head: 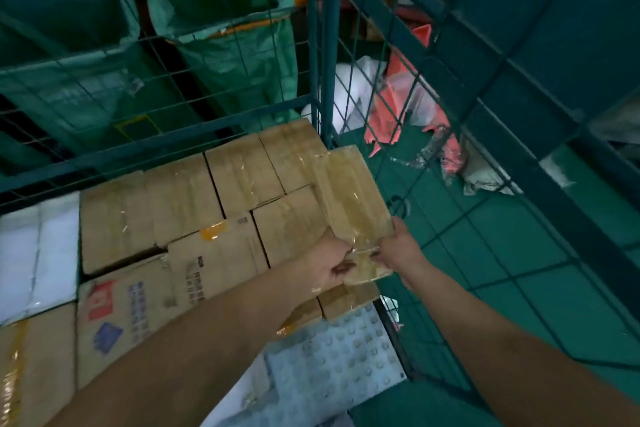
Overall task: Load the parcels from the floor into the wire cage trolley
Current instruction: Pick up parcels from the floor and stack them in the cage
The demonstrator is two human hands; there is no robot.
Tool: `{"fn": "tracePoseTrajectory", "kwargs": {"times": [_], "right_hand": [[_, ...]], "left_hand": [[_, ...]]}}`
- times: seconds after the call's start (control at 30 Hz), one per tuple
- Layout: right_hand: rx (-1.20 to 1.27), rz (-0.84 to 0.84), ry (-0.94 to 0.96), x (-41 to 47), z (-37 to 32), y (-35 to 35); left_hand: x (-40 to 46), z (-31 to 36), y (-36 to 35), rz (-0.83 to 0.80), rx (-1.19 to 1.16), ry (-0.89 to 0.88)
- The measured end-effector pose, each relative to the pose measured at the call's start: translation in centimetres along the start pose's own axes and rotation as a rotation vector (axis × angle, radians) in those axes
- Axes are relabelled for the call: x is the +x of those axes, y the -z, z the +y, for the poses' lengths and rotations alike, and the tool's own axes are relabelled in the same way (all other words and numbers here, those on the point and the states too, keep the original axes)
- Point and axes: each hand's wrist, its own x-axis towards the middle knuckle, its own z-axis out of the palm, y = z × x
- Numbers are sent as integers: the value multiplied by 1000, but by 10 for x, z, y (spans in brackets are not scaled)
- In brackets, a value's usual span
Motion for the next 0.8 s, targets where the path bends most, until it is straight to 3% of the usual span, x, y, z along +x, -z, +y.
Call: {"fn": "tracePoseTrajectory", "kwargs": {"times": [0.23,0.43,0.8], "right_hand": [[-111,87,33,38,22,-8],[-337,247,247,5,5,-14],[-486,181,294,16,-61,-37]], "left_hand": [[39,1,-11,-55,4,20],[39,-11,9,-44,-56,5],[32,13,62,-71,-136,-45]]}}
